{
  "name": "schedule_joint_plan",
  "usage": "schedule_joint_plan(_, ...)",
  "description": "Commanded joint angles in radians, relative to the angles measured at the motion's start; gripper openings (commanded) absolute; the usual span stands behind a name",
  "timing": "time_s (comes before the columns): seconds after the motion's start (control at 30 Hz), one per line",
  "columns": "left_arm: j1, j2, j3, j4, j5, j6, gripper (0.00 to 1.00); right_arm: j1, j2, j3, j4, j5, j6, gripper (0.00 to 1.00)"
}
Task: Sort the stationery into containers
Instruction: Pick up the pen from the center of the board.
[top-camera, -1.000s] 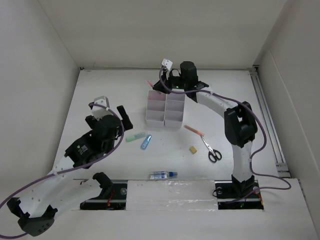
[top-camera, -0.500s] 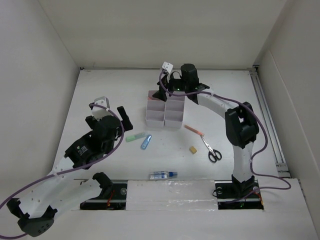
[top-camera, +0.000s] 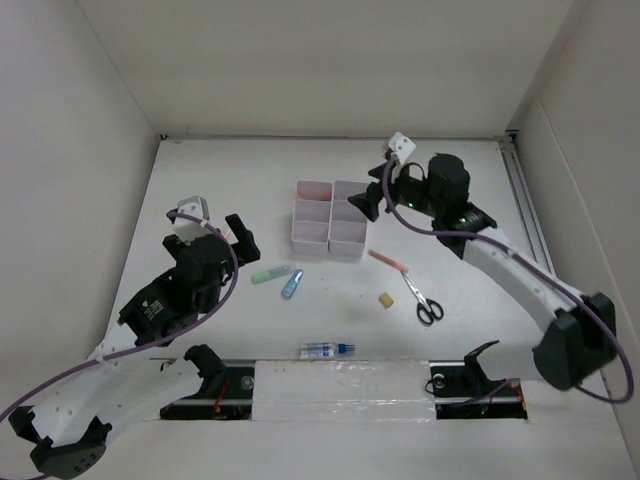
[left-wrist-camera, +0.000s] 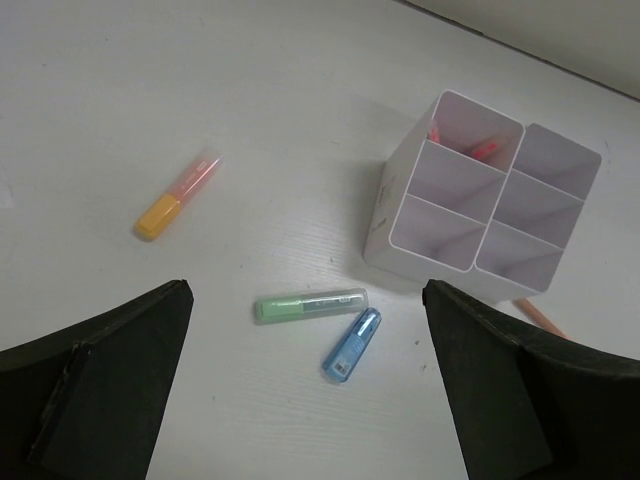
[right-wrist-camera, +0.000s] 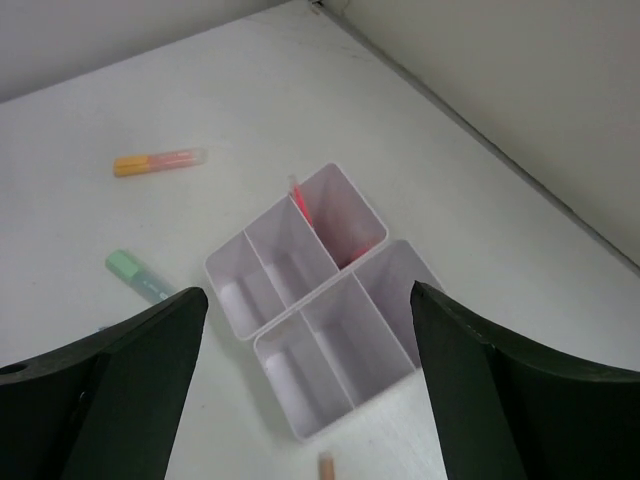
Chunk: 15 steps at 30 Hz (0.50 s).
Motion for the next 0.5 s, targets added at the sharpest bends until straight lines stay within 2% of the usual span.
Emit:
schedule_joint_plan(0.0, 0.005, -0.013, -0.002, 0.021, -0.018, 0.002, 1.00, -0.009, -0.148, -0.150, -0.035, 0.154, 0.088, 0.89)
schedule_joint_plan(0.07, 0.005, -0.013, -0.002, 0.021, -0.018, 0.002, 1.00, -0.032, -0.229, -0.277, -0.014, 0.181, 0.149, 0.89)
schedule_joint_plan(0.13, 0.005, -0.013, -0.002, 0.021, -0.018, 0.002, 1.00, -0.058, -0.289, -0.363, 0.026, 0.207, 0.228, 0.95)
schedule_joint_plan(0.17, 0.005, -0.013, -0.002, 0.021, -0.009, 0.002, 1.00, -0.075, -0.300, -0.401, 0.073, 0.186, 0.240, 0.95)
schedule_joint_plan(0.2, 0.005, -0.013, -0.002, 0.031, -0.009, 0.011, 1.00, -0.089, -0.300, -0.450, 0.083, 0.124, 0.240, 1.00)
schedule_joint_plan(0.47, 0.005, -0.022, -0.012, 0.041, 0.009, 0.020, 1.00, -0.110, -0.259, -0.485, 0.052, 0.177, 0.241, 1.00)
